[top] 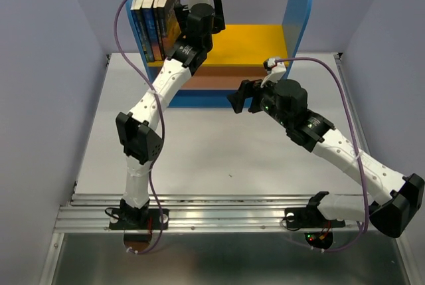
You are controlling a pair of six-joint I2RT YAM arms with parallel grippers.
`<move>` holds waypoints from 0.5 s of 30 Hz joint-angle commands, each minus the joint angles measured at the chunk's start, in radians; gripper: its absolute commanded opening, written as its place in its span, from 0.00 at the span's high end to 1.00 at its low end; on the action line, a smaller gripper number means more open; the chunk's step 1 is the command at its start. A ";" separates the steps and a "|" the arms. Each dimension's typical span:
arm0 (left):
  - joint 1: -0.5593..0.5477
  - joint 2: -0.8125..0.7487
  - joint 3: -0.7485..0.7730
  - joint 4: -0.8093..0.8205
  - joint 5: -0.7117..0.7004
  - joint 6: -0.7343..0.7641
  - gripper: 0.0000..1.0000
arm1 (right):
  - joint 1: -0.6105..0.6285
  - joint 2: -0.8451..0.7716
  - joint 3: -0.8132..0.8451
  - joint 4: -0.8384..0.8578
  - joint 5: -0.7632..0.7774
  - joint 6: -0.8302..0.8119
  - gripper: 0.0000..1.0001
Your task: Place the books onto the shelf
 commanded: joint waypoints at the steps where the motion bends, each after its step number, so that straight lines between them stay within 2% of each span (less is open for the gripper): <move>1: -0.002 0.041 0.123 0.031 -0.185 0.053 0.01 | 0.005 -0.030 0.005 0.036 -0.005 -0.029 0.00; 10: 0.061 0.129 0.191 0.060 -0.174 0.024 0.01 | 0.005 -0.005 0.009 0.041 0.016 -0.030 0.00; 13: 0.070 0.147 0.192 0.092 -0.272 0.039 0.01 | 0.005 0.006 0.006 0.047 0.015 -0.030 0.00; 15: 0.084 0.157 0.198 0.107 -0.283 0.056 0.01 | 0.005 0.012 0.006 0.047 0.012 -0.030 0.00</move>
